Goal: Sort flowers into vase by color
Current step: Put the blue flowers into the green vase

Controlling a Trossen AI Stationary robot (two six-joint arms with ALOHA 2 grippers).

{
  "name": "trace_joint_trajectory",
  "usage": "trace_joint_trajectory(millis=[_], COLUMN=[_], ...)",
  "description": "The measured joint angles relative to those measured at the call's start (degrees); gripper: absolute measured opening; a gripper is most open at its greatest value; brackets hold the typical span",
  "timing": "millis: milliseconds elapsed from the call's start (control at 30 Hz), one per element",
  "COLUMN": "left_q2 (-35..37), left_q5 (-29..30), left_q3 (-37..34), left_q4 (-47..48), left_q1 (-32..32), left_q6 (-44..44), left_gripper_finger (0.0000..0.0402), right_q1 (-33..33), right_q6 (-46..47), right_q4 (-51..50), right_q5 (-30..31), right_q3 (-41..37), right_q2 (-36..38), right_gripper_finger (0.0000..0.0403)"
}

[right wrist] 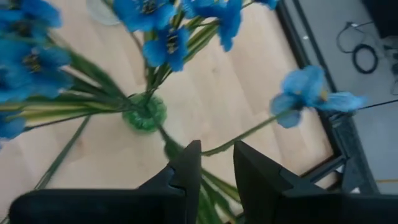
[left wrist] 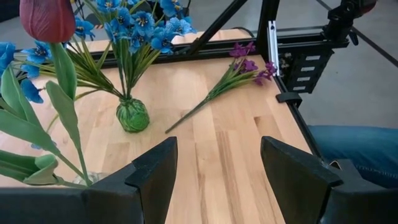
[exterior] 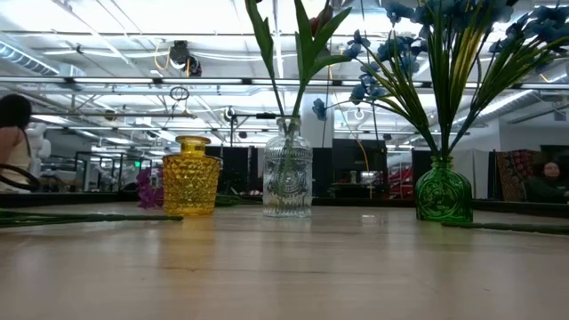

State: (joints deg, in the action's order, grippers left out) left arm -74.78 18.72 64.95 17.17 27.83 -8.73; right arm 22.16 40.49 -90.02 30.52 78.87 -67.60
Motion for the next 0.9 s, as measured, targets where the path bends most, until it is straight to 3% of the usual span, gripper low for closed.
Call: trace_joint_trajectory(millis=[300,400,733,900], left_q2=[0.00,0.00,0.00,0.00], left_q5=[0.00,0.00,0.00,0.00], left_q3=[0.00,0.00,0.00,0.00], left_q4=[0.19,0.33,0.39,0.42], left_q1=[0.01,0.01,0.00,0.02], left_q6=[0.04,0.04,0.01,0.00], left_gripper_finger=[0.0238,0.0238,0.0238,0.0238], right_q1=[-0.84,-0.42,0.56,0.56], right_q6=[-0.45,-0.51,-3.84,-2.63], right_q4=[0.02,0.00,0.01,0.00], right_q5=[0.91,0.18,2.25,2.60], right_q3=[0.00,0.00,0.00,0.00], right_q2=[-0.80,-0.78,-0.67,-0.67], right_gripper_finger=[0.0022,0.0017,0.0115,0.0120])
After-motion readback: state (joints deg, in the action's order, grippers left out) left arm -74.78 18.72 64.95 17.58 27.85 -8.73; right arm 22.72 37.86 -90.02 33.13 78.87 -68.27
